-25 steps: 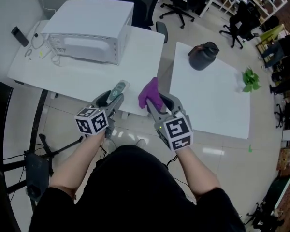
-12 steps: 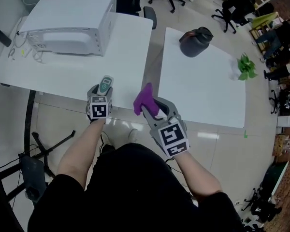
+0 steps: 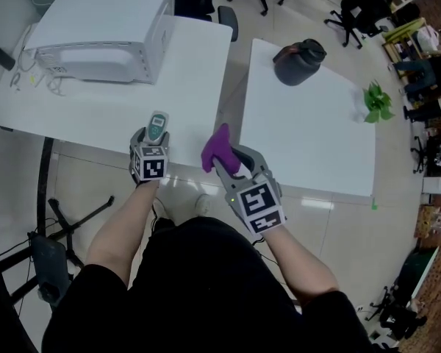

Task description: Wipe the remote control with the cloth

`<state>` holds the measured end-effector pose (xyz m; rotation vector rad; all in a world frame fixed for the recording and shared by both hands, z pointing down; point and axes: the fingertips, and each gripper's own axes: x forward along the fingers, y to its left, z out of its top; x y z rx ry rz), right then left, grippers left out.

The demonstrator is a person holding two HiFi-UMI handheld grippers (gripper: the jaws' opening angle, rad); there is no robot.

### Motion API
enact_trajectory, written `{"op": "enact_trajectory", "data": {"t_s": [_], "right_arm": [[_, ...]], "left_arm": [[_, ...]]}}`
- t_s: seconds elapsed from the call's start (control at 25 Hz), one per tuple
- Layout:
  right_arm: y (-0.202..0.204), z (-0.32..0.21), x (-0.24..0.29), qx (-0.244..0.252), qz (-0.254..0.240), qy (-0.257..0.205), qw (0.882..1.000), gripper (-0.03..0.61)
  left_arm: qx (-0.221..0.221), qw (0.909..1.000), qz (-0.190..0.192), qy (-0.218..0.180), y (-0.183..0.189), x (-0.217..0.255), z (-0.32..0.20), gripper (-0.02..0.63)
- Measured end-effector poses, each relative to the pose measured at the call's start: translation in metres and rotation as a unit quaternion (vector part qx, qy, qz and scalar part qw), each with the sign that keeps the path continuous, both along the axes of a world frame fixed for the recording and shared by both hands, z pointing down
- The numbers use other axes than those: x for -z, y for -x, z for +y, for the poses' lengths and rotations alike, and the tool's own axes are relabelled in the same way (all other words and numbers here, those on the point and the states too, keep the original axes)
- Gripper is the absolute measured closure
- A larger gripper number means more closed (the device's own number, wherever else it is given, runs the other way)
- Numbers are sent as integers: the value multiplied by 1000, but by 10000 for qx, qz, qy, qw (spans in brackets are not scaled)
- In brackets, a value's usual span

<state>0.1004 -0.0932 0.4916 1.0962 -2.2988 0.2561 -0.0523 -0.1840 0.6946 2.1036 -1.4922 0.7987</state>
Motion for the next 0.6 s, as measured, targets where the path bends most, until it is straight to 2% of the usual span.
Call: {"op": "enact_trajectory", "data": {"t_s": [0.2, 0.44, 0.6], "right_arm": [[18, -25, -34, 147, 171, 188, 9996, 423], [49, -55, -122, 231, 558, 830, 9947, 410], [60, -69, -173, 147, 795, 1095, 9907, 405]], "left_arm": [[-106, 9999, 44, -63, 11, 21, 18, 323], [-278, 9985, 357, -293, 24, 73, 61, 324], [-377, 9972, 405, -500, 38, 103, 81, 324]]}}
